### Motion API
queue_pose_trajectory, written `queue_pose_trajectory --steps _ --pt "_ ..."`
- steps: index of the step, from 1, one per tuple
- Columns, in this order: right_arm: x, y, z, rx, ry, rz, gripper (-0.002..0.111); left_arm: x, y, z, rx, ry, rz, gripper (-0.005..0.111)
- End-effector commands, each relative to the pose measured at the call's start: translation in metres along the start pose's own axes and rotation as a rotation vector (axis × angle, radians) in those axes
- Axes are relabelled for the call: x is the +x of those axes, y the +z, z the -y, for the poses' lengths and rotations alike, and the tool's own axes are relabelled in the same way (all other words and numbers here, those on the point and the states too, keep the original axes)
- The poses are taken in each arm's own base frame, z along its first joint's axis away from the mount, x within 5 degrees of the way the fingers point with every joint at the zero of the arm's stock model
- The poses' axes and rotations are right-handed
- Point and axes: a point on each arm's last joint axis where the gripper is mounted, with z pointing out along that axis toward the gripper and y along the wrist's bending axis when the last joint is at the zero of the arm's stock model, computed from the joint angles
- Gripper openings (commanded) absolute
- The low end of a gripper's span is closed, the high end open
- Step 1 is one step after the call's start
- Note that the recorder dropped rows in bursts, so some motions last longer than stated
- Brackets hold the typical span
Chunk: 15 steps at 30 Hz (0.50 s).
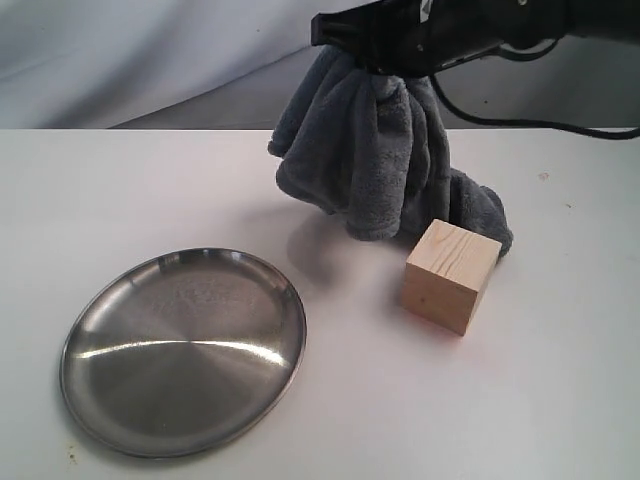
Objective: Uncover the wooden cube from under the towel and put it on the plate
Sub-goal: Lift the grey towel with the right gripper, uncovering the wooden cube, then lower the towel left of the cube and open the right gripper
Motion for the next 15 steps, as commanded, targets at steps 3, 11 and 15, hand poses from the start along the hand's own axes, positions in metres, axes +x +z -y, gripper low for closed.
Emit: queue_pose_trajectory --steps 3,11,15 --pt "0.013 0.031 0.003 -0.007 0.035 -0.024 0.000 0.001 0.000 0.000 0.005 -0.004 0.003 0.000" --pt "0.055 0.072 0.006 0.028 0.106 -0.210 0.000 0.001 0.000 0.000 0.005 -0.004 0.003 0.000" --pt "0.077 0.087 0.001 0.042 0.081 -0.289 0.000 0.001 0.000 0.000 0.005 -0.004 0.003 0.000"
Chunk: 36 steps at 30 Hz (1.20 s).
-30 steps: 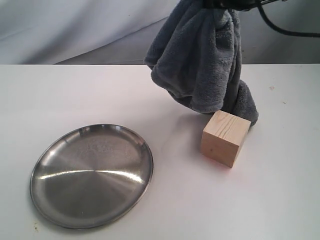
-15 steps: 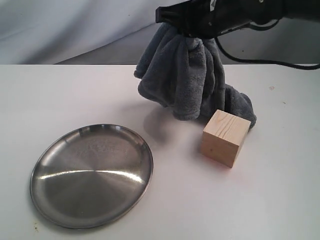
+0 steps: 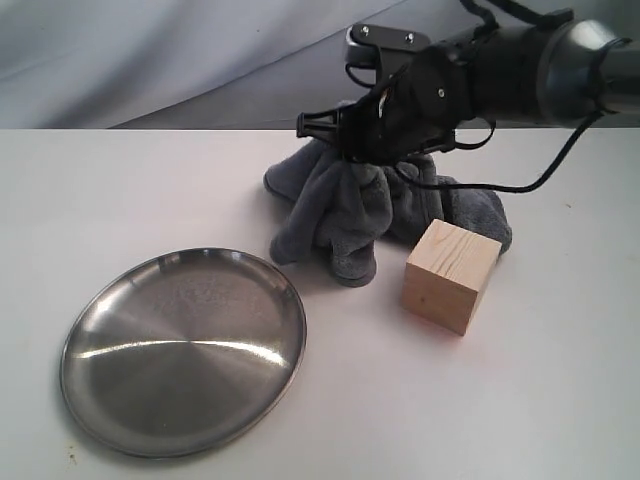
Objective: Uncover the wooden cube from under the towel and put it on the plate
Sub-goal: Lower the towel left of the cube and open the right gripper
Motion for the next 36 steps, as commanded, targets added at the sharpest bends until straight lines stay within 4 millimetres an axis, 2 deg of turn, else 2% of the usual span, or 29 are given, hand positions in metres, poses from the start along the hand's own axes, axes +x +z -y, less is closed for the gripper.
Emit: queue_pose_trajectory --steps 1,8,10,13,18,20,23,28,32,36 --pt "0.016 0.017 -0.006 0.011 -0.014 -0.074 0.000 0.001 0.000 0.000 0.005 -0.004 0.003 0.000" --pt "0.024 0.025 -0.009 0.015 -0.010 -0.107 0.000 0.001 0.000 0.000 0.005 -0.004 0.003 0.000" --pt "0.025 0.025 -0.008 0.020 -0.010 -0.117 0.007 0.001 0.000 0.000 0.005 -0.004 0.003 0.000" --pt "0.028 0.024 -0.007 0.034 -0.015 -0.142 0.031 0.001 0.000 0.000 0.005 -0.004 0.003 0.000" --pt "0.026 0.016 -0.006 0.052 -0.019 -0.167 0.091 0.001 0.000 0.000 0.005 -0.004 0.003 0.000" --pt "0.023 0.010 -0.007 0.058 -0.064 -0.187 0.100 0.001 0.000 0.000 0.005 -0.004 0.003 0.000" --pt "0.016 -0.003 -0.009 0.074 -0.107 -0.226 0.101 0.001 0.000 0.000 0.005 -0.004 0.003 0.000" --pt "-0.001 -0.039 -0.016 0.066 -0.175 -0.299 0.101 0.001 0.000 0.000 0.005 -0.004 0.003 0.000" --pt "-0.010 -0.074 -0.020 0.037 -0.370 -0.314 0.101 0.001 0.000 0.000 0.005 -0.004 0.003 0.000" --pt "-0.010 -0.098 -0.013 0.084 -0.517 -0.385 0.101 0.001 0.000 0.000 0.005 -0.004 0.003 0.000"
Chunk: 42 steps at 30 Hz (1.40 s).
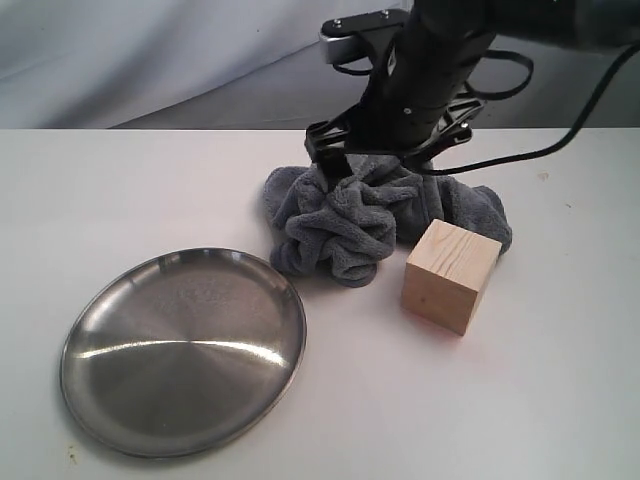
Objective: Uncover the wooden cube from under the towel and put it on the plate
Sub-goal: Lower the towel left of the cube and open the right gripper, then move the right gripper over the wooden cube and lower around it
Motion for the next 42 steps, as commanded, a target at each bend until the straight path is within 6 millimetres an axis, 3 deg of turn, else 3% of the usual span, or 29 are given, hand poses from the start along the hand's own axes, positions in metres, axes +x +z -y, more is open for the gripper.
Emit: queue_pose_trajectory --steps 1,6,16,22,27,33,42 --pt "0.011 -0.028 0.007 0.068 -0.153 -0.090 0.101 0.001 0.000 0.000 0.005 -0.004 0.003 0.000" --pt "0.018 -0.038 0.010 0.091 -0.243 -0.142 0.101 0.001 0.000 0.000 0.005 -0.004 0.003 0.000" --pt "0.018 -0.038 0.010 0.062 -0.422 -0.149 0.101 0.001 0.000 0.000 0.005 -0.004 0.003 0.000" --pt "0.018 -0.037 0.026 -0.067 -0.375 -0.133 0.101 0.001 0.000 0.000 0.005 -0.004 0.003 0.000" --pt "0.019 -0.037 0.047 -0.056 -0.326 -0.133 0.101 0.001 0.000 0.000 0.005 -0.004 0.003 0.000" --pt "0.019 -0.036 0.057 -0.068 -0.339 -0.132 0.101 0.001 0.000 0.000 0.005 -0.004 0.003 0.000" --pt "0.041 -0.010 0.066 -0.079 -0.392 -0.216 0.101 0.001 0.000 0.000 0.005 -0.004 0.003 0.000"
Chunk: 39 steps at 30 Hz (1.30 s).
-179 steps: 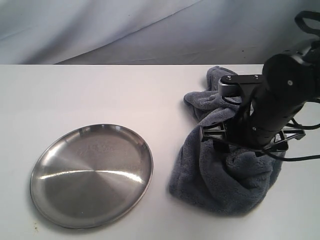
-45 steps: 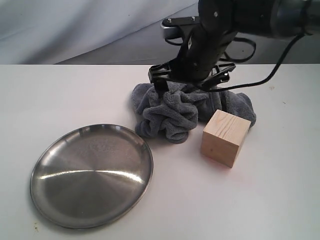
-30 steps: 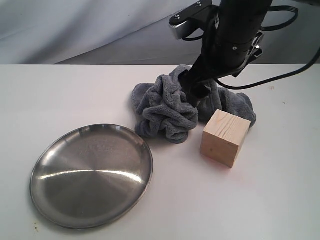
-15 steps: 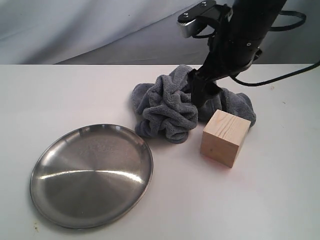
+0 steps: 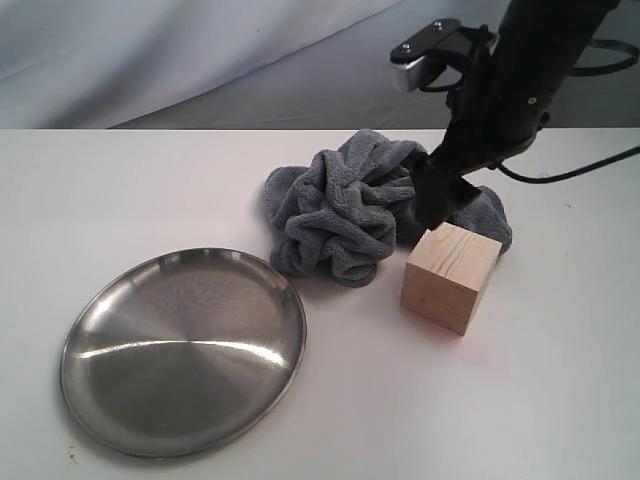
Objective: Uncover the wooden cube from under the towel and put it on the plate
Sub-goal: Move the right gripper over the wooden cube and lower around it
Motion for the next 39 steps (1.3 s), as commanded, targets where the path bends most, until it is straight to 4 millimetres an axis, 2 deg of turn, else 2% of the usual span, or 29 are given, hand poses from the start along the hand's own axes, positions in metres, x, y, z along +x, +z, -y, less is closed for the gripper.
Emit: queue_pose_trajectory --steps 1,8,17,23,33,39 --pt "0.012 0.015 0.005 -0.010 -0.006 -0.012 0.101 0.001 0.000 0.000 0.005 -0.004 0.003 0.000" --pt "0.017 0.030 0.011 -0.049 0.007 0.031 0.101 0.001 0.000 0.000 0.005 -0.004 0.003 0.000" --pt "0.016 0.069 0.015 -0.101 0.020 -0.046 0.101 0.001 0.000 0.000 0.005 -0.004 0.003 0.000" --pt "0.015 0.086 0.018 -0.095 0.017 -0.061 0.101 0.001 0.000 0.000 0.005 -0.004 0.003 0.000" --pt "0.014 0.102 0.020 -0.102 0.019 -0.076 0.101 0.001 0.000 0.000 0.005 -0.004 0.003 0.000" --pt "0.015 0.100 0.019 -0.105 0.019 -0.079 0.101 0.001 0.000 0.000 0.005 -0.004 0.003 0.000"
